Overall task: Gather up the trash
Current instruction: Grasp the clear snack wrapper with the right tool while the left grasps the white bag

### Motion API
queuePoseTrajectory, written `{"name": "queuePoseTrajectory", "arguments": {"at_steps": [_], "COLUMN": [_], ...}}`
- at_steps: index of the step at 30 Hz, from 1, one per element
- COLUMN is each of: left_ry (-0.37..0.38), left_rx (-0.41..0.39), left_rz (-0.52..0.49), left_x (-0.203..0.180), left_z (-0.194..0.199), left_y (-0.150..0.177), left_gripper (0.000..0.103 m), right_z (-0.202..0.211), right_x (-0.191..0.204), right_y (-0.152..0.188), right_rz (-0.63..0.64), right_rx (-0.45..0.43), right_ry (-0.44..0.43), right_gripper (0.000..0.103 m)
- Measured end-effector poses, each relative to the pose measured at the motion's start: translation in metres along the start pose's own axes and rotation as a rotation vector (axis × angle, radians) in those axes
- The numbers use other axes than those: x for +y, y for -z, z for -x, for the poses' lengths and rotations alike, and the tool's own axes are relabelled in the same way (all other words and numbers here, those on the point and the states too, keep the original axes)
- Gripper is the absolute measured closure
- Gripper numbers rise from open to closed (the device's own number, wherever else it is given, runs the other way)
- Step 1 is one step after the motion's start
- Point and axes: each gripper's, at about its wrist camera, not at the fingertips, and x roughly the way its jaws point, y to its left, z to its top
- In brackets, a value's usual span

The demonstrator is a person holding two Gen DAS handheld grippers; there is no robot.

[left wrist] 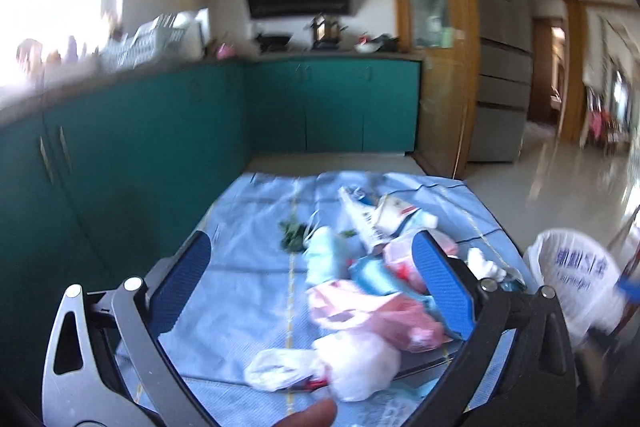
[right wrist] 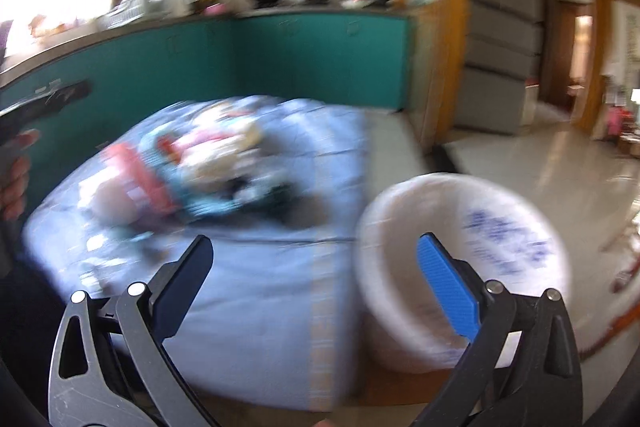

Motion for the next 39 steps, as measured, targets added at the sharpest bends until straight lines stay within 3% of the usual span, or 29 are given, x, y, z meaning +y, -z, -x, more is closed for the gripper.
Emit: {"name": "queuePoseTrajectory", "arguments": {"at_steps": [2,5,8,11,16,18,20,22,24,27,29,33,39], "left_ry": [0.001,-0.028,-0.001,0.072,0.185,0.186,0.189,0.209,0.238,0.328,0.344,0.343,0.301], "left_rx": [0.056,0.095,0.138,0.213,0.256,0.253,0.256,0.263,0.270,0.297,0.308,0.353,0.433], "left_rz": [0.045,0.020,0.016,0.069,0.120,0.124,0.116,0.093,0.062,-0.046,-0.126,-0.278,-0.390], "left_x": [0.022,0.039,0.050,0.057,0.064,0.066,0.065,0.060,0.052,0.028,0.011,-0.022,-0.051], "left_z": [-0.009,-0.016,-0.020,-0.034,-0.046,-0.045,-0.047,-0.049,-0.049,-0.048,-0.047,-0.054,-0.071], "left_y": [0.001,0.009,0.015,0.022,0.030,0.032,0.033,0.035,0.037,0.041,0.047,0.063,0.086], "left_gripper": [0.007,0.008,0.008,0.009,0.008,0.008,0.006,0.006,0.005,0.005,0.005,0.004,0.008], "right_z": [-0.011,-0.027,-0.035,-0.044,-0.070,-0.079,-0.090,-0.088,-0.083,-0.076,-0.071,-0.064,-0.049], "right_x": [0.026,0.080,0.125,0.148,0.168,0.168,0.162,0.154,0.141,0.111,0.092,0.065,0.059], "right_y": [0.002,0.010,0.012,0.010,0.011,0.012,0.013,0.014,0.014,0.013,0.011,0.009,0.006], "right_rz": [0.031,0.119,0.190,0.185,0.190,0.157,0.141,0.144,0.125,0.103,0.079,0.024,0.015], "right_rx": [0.047,0.112,0.151,0.176,0.234,0.249,0.269,0.265,0.265,0.249,0.238,0.215,0.184], "right_ry": [-0.094,-0.229,-0.304,-0.324,-0.263,-0.276,-0.280,-0.263,-0.271,-0.204,-0.157,-0.087,-0.034], "right_gripper": [0.022,0.025,0.025,0.023,0.017,0.017,0.035,0.044,0.045,0.045,0.045,0.045,0.045]}}
